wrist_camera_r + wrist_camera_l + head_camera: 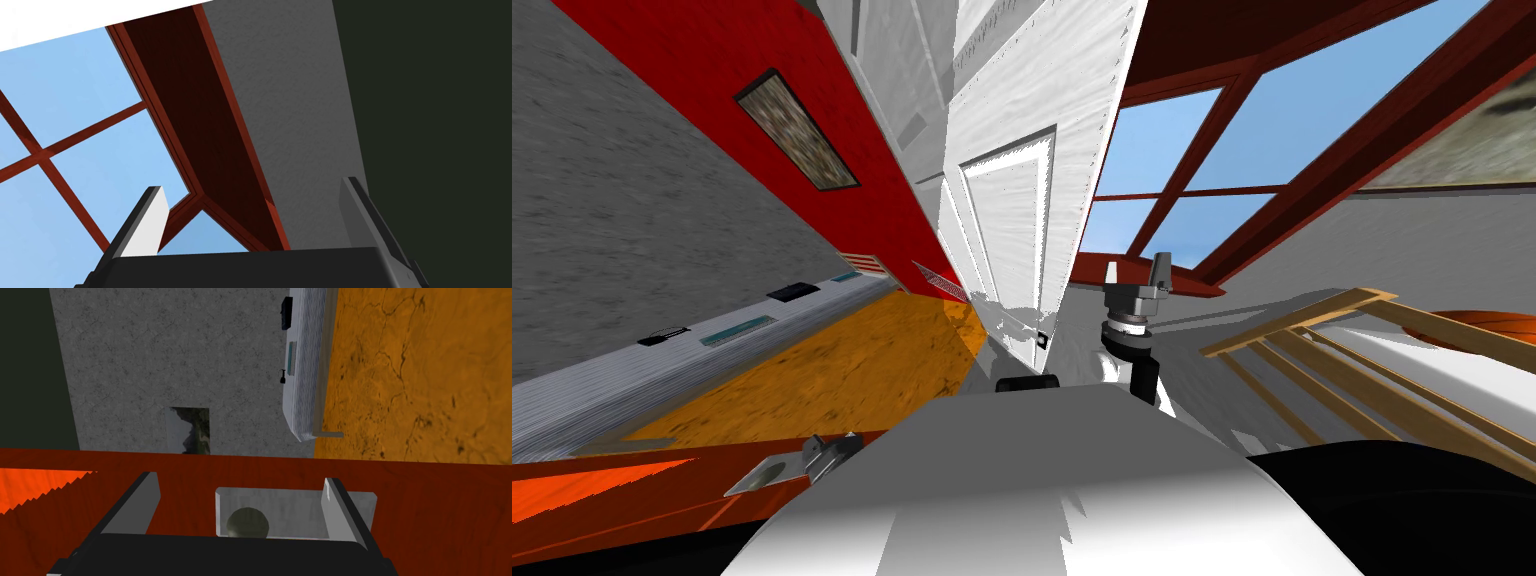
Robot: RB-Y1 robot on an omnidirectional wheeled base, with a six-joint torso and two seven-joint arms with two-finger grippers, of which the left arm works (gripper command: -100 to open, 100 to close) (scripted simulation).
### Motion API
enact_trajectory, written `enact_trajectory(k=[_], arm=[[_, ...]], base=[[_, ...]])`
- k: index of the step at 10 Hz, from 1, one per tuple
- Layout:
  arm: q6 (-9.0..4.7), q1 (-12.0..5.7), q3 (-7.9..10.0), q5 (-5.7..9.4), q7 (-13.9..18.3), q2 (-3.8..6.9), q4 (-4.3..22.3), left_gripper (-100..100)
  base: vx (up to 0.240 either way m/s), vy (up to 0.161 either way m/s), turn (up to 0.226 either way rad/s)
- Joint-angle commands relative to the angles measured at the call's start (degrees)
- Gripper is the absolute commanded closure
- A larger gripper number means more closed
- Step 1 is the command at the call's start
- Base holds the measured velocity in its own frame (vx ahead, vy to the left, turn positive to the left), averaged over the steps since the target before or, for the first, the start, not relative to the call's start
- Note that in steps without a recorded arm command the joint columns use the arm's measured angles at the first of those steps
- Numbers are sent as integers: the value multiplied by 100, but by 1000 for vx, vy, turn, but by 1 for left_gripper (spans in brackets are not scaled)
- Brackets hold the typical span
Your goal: Pull the door open
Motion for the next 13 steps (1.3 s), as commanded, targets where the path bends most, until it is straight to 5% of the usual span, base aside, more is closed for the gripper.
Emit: enact_trajectory(k=[1, 7, 8, 9, 13], arm=[[-61, 34, -21, -11, 66, 39, 65, -100], [-382, 175, -122, -62, 376, 281, 493, -100], [-338, 173, -111, -57, 338, 239, 418, -100], [-338, 173, -111, -57, 338, 239, 418, 100], [-338, 173, -111, -57, 338, 239, 418, 100]], base=[[46, 97, 52], [0, 139, 23], [-36, 57, -41], [-5, -10, 10], [7, -16, 3]])
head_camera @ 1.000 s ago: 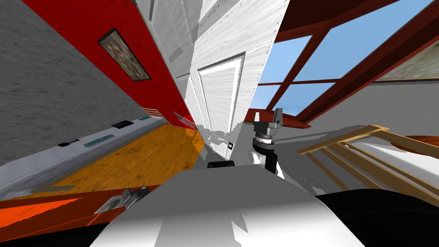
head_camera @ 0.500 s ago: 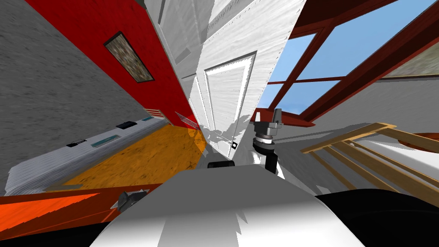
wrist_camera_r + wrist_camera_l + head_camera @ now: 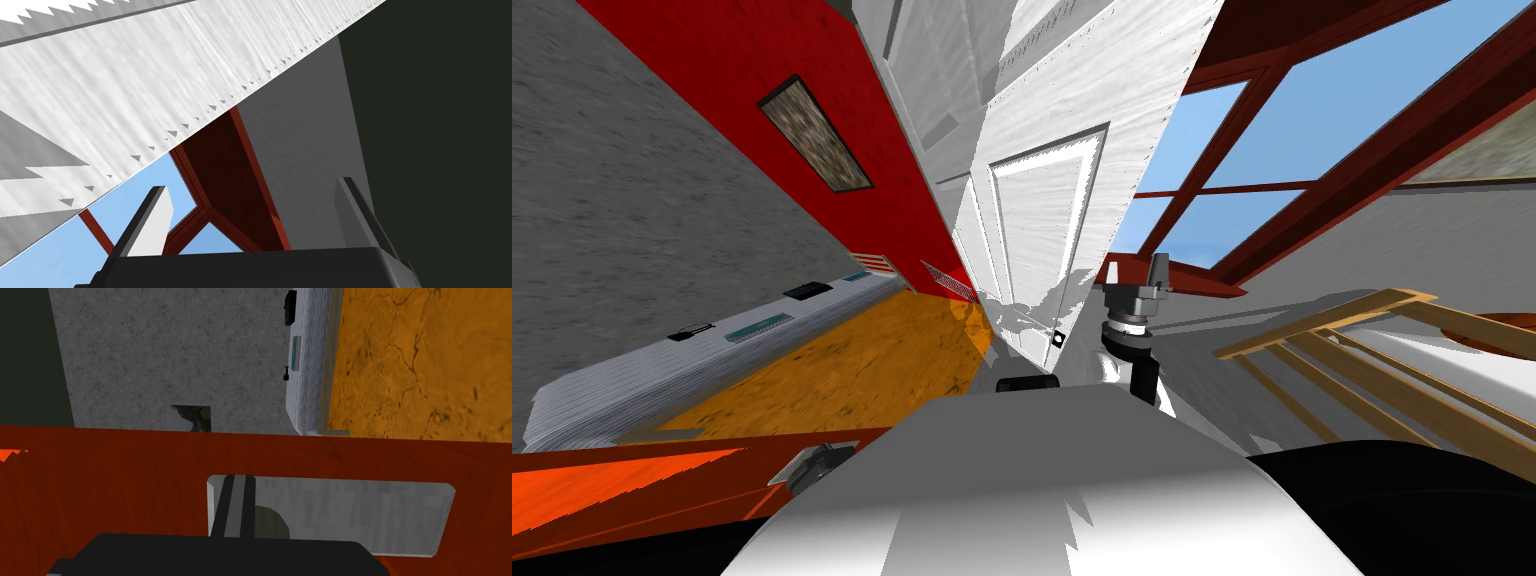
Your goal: Pull the door open
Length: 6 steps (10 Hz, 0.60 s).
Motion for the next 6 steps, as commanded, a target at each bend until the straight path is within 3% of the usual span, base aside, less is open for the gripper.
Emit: enact_trajectory(k=[1, 2, 4, 5, 6], arm=[[0, 0, 0, 0, 0, 1, 0, 100], [-33, 80, 122, 50, 4, -36, 20, -100], [-58, 140, 212, 88, 7, -63, 35, -100], [-58, 140, 212, 88, 7, -63, 35, -100], [-89, 217, 329, 136, 10, -97, 55, -100]], base=[[0, 0, 0], [56, -145, 43], [76, -222, 88], [13, -136, 15], [-12, -150, 89]])
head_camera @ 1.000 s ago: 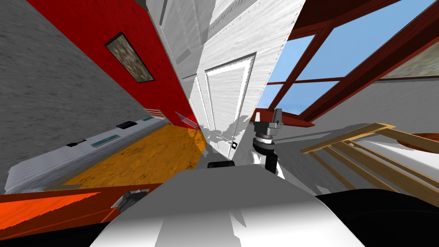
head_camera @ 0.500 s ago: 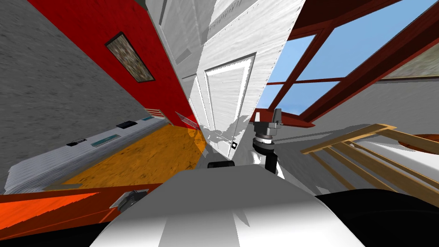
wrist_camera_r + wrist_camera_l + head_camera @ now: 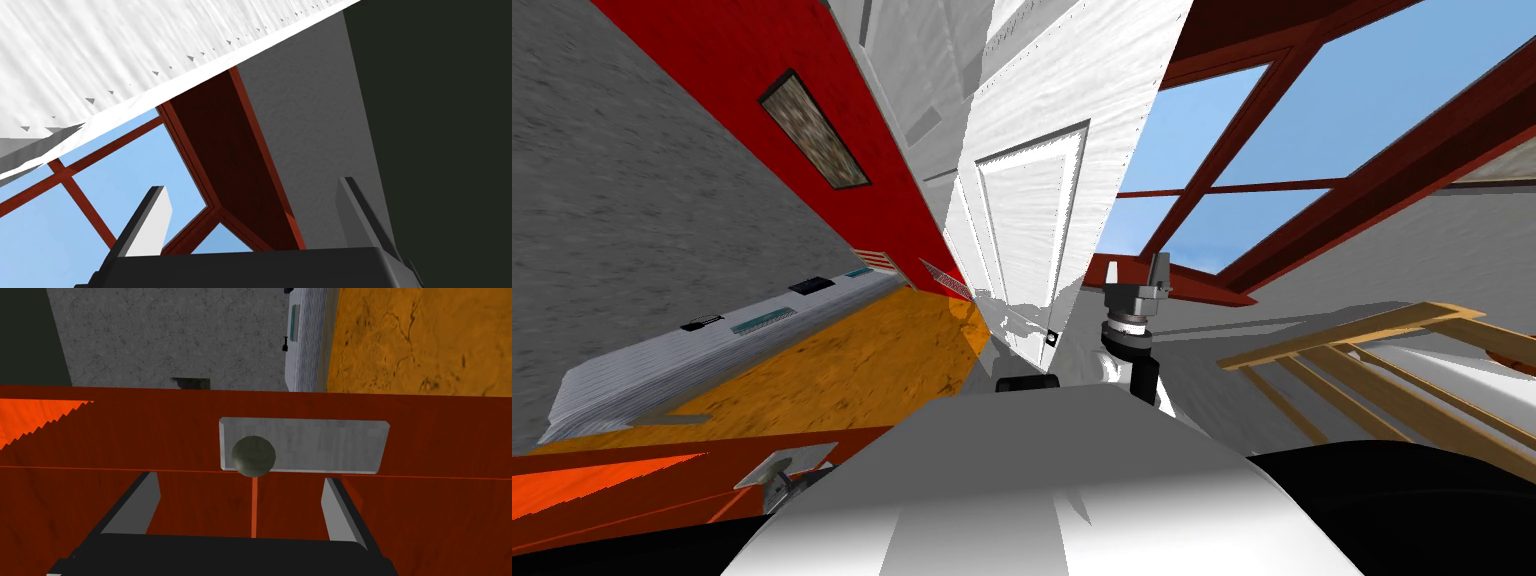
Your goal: Pull the door open
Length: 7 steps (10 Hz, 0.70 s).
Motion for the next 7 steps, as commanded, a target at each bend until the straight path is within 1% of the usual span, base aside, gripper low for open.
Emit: enact_trajectory(k=[1, 2, 3, 4, 7], arm=[[-16, 57, 82, 34, 6, -23, 0, -100], [-16, 57, 82, 34, 6, -23, 0, -100], [-95, 23, 75, 31, 7, 16, 114, -100], [-60, -10, 103, 57, -44, 16, 104, -100], [-36, -74, 145, 98, -122, 33, 129, -100]], base=[[-26, -174, 85], [-14, -114, 5], [-5, -41, 3], [42, 106, -48], [63, 182, -84]])
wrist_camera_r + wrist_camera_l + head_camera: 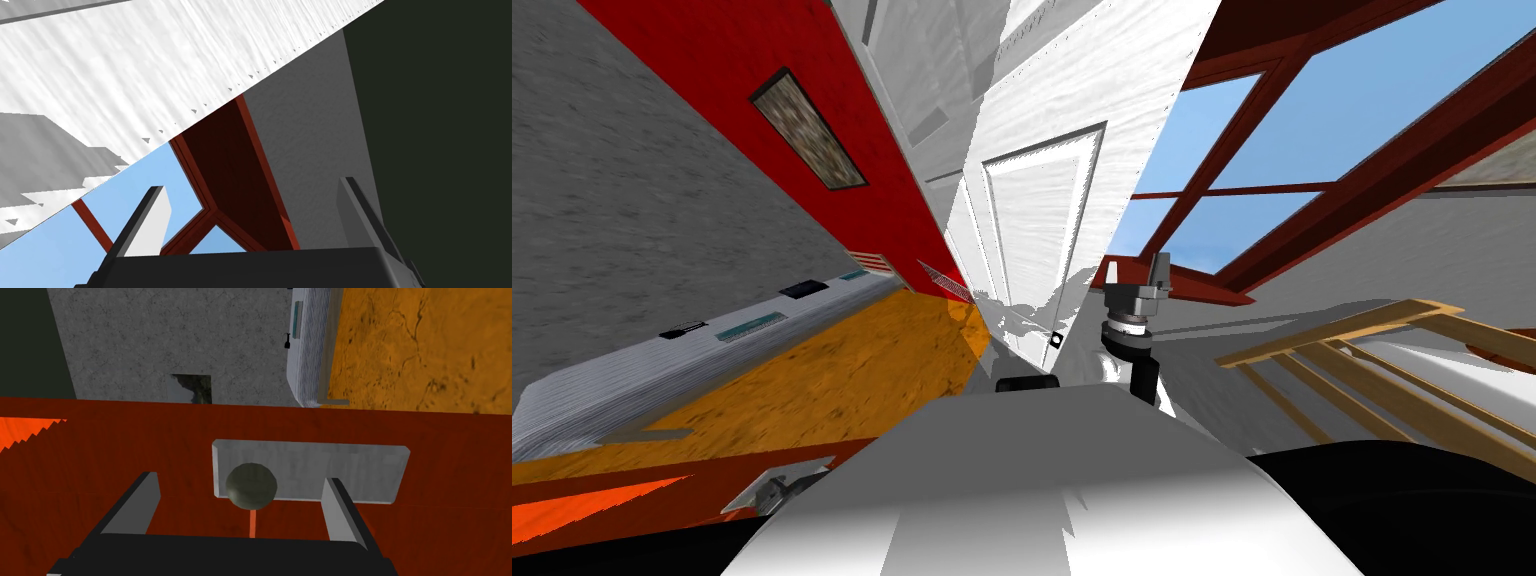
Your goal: Pull the door open
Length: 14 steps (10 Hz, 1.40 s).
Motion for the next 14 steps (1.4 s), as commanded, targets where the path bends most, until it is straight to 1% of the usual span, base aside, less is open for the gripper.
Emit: enact_trajectory(k=[1, 4, 5, 6, 11, 12, 13, 14], arm=[[23, -34, 27, 26, -52, 3, -2, -100], [42, -84, 60, 58, -113, 15, 17, -100], [18, -88, 54, 52, -101, 30, 54, -100], [18, -88, 54, 52, -101, 30, 54, 100], [18, -88, 54, 52, -101, 30, 54, 100], [15, -125, -98, -75, -28, 40, 28, 100], [15, -125, -98, -75, -28, 40, 181, 100], [15, -125, -98, -75, -28, 40, -93, 100]], base=[[13, 155, -135], [-58, 154, -40], [-47, 44, -37], [3, -18, 14], [7, -8, 2], [22, -103, 141], [45, -159, 63], [26, -117, -18]])
